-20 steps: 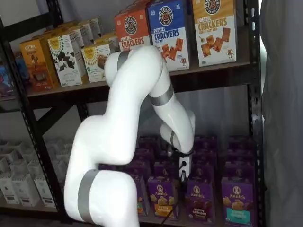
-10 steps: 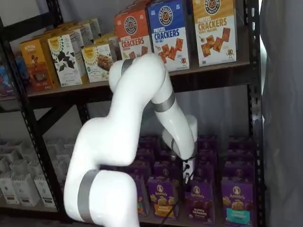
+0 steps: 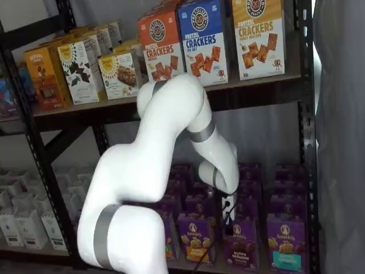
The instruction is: Pick up the purple box with a brown patch in the center, on the bottom shelf, the fifth box from the left
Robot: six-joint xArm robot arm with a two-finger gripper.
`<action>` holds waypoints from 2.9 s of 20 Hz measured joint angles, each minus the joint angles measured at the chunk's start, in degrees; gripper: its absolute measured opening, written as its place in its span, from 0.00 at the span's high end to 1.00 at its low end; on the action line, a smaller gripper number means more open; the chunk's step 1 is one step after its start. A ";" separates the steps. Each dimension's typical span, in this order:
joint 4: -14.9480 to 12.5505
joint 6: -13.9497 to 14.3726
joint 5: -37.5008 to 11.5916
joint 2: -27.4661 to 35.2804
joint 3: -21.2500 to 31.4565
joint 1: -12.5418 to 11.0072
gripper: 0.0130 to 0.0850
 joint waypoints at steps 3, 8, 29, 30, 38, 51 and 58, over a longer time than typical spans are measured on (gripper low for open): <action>-6.42 5.56 0.93 1.13 -1.42 -0.40 0.00; -11.06 9.64 2.25 2.24 -2.88 -0.62 0.00; -11.15 9.15 2.09 2.17 -2.67 -1.18 0.33; -11.23 9.22 2.11 2.10 -2.59 -1.18 0.33; -10.04 8.31 2.88 1.40 -1.95 -1.03 0.56; -10.33 8.42 2.25 0.70 -0.65 -1.15 0.72; -9.71 8.39 2.48 -0.80 0.90 -0.60 0.72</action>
